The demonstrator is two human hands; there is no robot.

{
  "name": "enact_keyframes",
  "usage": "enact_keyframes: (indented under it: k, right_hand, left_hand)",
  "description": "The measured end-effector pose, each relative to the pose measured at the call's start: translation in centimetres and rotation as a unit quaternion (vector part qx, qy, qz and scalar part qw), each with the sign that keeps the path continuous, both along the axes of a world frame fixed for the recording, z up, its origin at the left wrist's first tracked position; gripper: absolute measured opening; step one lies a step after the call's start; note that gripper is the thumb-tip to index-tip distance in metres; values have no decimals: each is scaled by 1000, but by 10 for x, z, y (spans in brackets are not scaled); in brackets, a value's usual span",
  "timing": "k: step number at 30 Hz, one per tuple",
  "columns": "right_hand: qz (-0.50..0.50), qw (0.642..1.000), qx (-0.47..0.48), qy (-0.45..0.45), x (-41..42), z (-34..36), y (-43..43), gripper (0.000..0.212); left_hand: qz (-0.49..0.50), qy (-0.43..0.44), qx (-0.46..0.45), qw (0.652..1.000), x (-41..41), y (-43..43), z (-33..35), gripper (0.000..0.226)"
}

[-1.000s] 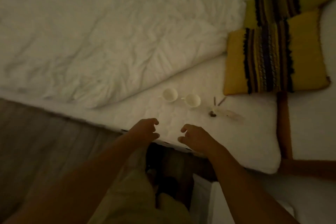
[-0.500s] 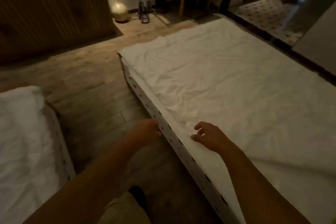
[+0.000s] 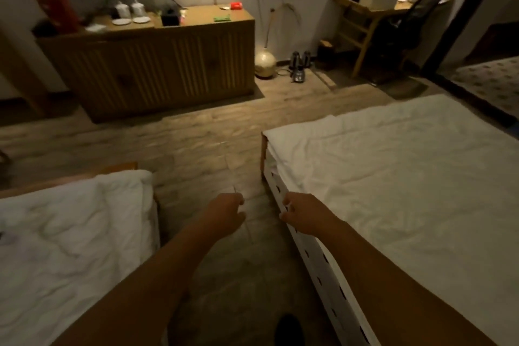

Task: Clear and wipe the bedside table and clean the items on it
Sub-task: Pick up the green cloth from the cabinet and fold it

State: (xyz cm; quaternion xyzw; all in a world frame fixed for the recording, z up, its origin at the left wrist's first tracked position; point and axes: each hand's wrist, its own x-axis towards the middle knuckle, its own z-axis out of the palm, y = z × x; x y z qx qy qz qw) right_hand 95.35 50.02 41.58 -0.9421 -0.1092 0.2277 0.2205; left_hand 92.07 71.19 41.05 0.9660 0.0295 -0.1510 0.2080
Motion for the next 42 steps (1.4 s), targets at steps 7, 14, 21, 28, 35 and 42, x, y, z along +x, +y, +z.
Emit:
enact_keyframes:
  k: [7,14,21,28,35,42]
  right_hand:
    - [42,999,19,-28,139,-16,58,39]
    - [89,995,12,-45,316,-7,98,50]
    - [120,991,20,-59,469,2,144,48]
    - [124,990,16,-62,619,-11,206,46]
    - [102,991,-17,-80,791,5,285,47]
    - [89,991,-7,-96,929,15,336,47]
  left_hand:
    - [21,-41,29,999,132,55,-1,40]
    - [73,-55,39,995,285,89,4,48]
    - [88,-75,42,992,424,136,13,47]
    - [85,-77,36,993,578,204,-4,45]
    - [87,-71,23,993,757,287,-4,45]
    - [50,-77,42,995,902,338,13,42]
